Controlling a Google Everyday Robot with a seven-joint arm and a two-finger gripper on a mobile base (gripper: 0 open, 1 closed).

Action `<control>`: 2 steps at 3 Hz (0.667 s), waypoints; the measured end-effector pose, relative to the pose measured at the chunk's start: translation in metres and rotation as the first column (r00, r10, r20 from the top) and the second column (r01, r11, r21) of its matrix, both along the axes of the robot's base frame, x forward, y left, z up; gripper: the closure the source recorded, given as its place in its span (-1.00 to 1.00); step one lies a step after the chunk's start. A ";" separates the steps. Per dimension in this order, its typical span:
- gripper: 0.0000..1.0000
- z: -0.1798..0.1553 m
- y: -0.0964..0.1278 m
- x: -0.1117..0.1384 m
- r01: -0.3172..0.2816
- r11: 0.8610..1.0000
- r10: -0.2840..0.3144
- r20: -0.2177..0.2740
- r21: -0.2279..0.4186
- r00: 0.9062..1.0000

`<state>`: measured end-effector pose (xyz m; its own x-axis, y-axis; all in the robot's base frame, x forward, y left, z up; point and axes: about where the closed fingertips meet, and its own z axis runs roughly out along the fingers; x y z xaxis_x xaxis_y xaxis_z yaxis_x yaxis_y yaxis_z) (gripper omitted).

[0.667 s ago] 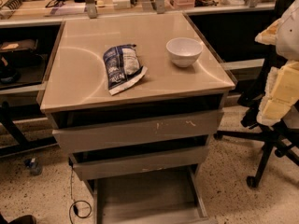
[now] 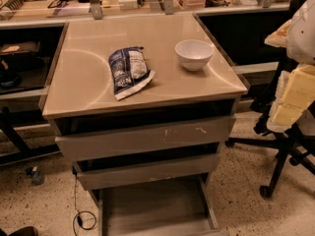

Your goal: Place blue chip bag into bottom drawer

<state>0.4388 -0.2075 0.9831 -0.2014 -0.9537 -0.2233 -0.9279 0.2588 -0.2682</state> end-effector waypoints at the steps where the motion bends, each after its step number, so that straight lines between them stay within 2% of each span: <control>1: -1.00 -0.009 0.043 0.000 -0.093 0.996 0.093 -0.027 -0.005 0.995; 2: -1.00 -0.015 0.097 0.005 -0.225 0.974 0.224 -0.051 -0.016 0.973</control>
Offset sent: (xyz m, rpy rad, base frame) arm 0.0100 0.1599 -0.0272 -0.0446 0.1004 0.3949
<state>0.4437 -0.1106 0.9685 0.0083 -0.9803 -0.1972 -0.9736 0.0371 -0.2250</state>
